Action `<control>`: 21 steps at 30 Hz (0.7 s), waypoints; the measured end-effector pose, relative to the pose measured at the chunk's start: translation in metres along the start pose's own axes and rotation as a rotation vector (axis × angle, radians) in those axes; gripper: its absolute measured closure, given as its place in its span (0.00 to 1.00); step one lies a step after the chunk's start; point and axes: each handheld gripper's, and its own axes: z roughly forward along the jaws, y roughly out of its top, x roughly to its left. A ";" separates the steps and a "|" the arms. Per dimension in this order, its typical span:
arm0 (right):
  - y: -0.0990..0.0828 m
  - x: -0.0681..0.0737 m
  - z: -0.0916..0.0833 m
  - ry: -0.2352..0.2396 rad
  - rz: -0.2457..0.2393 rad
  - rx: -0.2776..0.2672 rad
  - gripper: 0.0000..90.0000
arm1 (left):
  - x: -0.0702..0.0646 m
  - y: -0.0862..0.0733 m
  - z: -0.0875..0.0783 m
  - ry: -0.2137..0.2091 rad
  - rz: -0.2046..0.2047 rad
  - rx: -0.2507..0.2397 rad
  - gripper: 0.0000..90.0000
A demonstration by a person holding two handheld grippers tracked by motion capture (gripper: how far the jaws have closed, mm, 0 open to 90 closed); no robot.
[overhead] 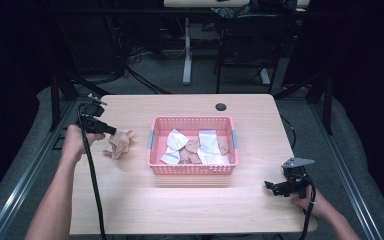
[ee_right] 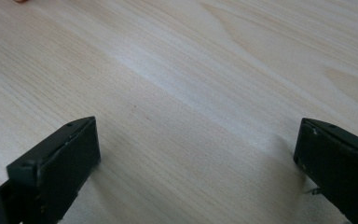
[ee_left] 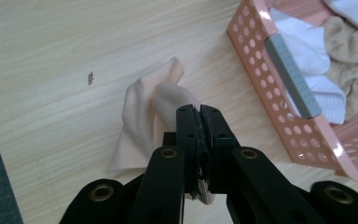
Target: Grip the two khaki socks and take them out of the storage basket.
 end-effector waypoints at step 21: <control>0.000 0.000 0.000 0.004 -0.006 0.001 0.00 | 0.022 -0.041 0.058 -0.005 -0.101 0.067 0.91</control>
